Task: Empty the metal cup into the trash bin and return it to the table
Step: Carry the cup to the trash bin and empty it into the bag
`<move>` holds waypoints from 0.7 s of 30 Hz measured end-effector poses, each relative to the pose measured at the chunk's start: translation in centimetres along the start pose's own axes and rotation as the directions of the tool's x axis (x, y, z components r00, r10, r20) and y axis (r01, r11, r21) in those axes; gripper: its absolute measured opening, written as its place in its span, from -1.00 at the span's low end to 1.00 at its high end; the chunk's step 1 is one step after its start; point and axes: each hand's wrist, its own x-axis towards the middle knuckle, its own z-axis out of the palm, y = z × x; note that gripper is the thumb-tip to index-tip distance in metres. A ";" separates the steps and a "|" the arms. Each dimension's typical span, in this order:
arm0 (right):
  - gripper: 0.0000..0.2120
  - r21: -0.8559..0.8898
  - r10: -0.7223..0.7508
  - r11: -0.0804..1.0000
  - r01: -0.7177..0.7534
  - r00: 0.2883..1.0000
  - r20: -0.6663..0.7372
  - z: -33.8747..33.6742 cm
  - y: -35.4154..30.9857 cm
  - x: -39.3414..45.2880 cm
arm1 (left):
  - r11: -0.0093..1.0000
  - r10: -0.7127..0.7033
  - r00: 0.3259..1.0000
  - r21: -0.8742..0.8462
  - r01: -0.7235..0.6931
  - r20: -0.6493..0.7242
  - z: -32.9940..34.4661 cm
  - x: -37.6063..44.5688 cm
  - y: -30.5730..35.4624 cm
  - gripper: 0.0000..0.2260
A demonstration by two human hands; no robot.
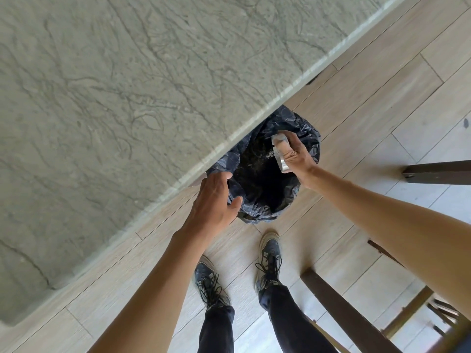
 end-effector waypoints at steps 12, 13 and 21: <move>-0.30 -0.238 0.044 0.970 -0.050 0.998 -0.034 0.7 -1.4 -0.6 | 0.998 -0.004 0.999 0.063 0.002 0.040 0.5 0.1 -0.9 -0.49; -0.33 -0.227 0.049 0.972 -0.057 0.998 -0.039 0.6 -1.4 -0.6 | 0.997 -0.009 0.999 0.078 0.005 0.049 0.7 0.1 -1.1 -0.49; -0.50 0.066 0.171 0.983 -0.171 0.985 0.005 -0.6 -0.9 -1.1 | 0.980 -0.180 0.968 0.113 0.162 0.176 3.9 -0.2 -1.2 -0.37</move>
